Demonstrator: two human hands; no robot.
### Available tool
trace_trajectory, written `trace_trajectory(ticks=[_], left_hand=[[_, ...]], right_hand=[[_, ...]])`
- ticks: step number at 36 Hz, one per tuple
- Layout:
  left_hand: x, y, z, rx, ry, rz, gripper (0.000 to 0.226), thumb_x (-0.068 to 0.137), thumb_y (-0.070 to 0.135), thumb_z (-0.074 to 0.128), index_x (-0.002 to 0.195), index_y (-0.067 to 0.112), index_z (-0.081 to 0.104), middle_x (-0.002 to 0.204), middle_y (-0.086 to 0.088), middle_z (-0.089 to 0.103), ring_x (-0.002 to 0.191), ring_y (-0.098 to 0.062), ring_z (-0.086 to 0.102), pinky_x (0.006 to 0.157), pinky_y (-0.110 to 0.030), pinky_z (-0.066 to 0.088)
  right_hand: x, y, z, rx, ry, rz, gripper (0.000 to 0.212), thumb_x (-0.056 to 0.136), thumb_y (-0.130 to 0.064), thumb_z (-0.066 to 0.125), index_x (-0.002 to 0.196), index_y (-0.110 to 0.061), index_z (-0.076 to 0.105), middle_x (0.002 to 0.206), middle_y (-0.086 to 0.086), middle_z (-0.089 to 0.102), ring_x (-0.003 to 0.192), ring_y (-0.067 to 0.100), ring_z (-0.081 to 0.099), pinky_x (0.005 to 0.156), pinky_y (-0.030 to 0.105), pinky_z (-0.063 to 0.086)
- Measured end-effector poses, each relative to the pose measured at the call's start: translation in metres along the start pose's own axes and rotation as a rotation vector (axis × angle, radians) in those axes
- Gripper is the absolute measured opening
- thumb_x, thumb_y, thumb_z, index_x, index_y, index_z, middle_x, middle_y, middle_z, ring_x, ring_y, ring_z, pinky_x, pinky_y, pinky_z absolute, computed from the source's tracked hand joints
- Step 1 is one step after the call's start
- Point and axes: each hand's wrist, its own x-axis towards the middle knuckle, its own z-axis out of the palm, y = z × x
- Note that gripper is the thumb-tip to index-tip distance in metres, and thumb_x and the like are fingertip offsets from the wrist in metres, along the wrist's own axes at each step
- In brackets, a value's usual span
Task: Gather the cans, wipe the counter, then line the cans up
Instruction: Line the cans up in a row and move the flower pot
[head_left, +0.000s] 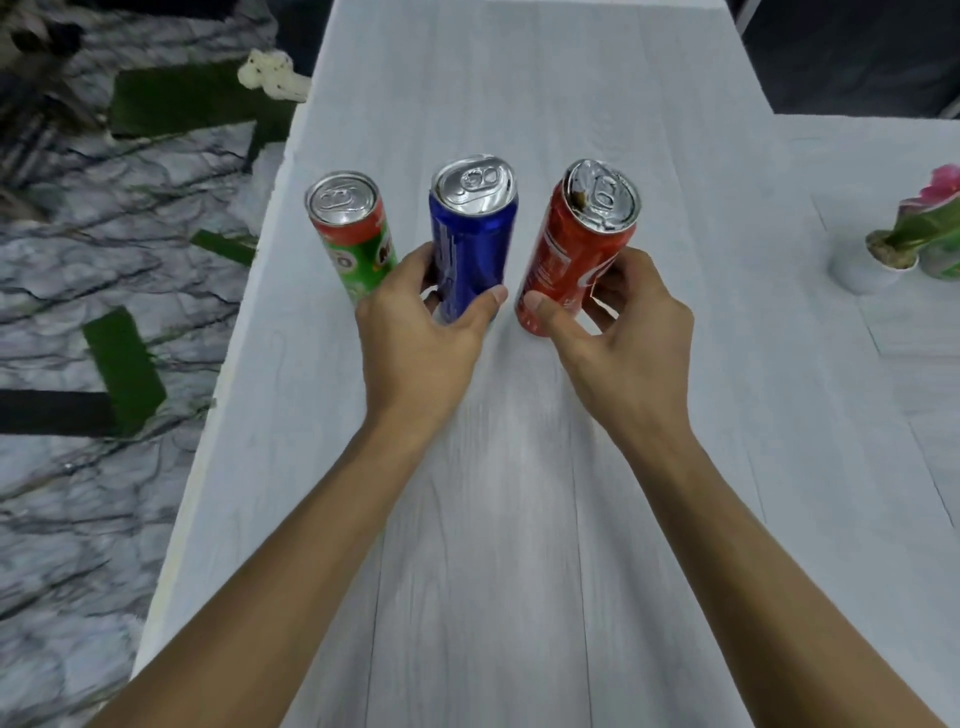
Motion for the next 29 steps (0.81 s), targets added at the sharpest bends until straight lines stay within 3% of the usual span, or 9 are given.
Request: trace_trajectory(ticks=[8, 29], left_hand=[[0.003, -0.007, -0.006, 0.035, 0.037, -0.002, 0.044, 0.080, 0.028, 0.086, 0.120, 0.016, 0.070, 0.103, 0.012, 0.071, 0.095, -0.001, 0.069, 0.078, -0.001, 0.047], [0.001, -0.005, 0.003, 0.121, 0.091, -0.050, 0.049, 0.085, 0.027, 0.081, 0.129, 0.012, 0.065, 0.117, 0.002, 0.071, 0.107, -0.012, 0.066, 0.088, -0.012, 0.051]], right_hand=[[0.004, -0.006, 0.019, -0.014, 0.022, -0.021, 0.062, 0.079, -0.046, 0.084, 0.130, -0.020, 0.059, 0.105, -0.025, 0.062, 0.093, -0.016, 0.061, 0.079, 0.001, 0.045], [0.003, -0.003, 0.032, -0.053, 0.007, -0.005, 0.062, 0.080, -0.044, 0.084, 0.130, -0.017, 0.060, 0.108, -0.016, 0.067, 0.090, -0.015, 0.061, 0.076, 0.000, 0.045]])
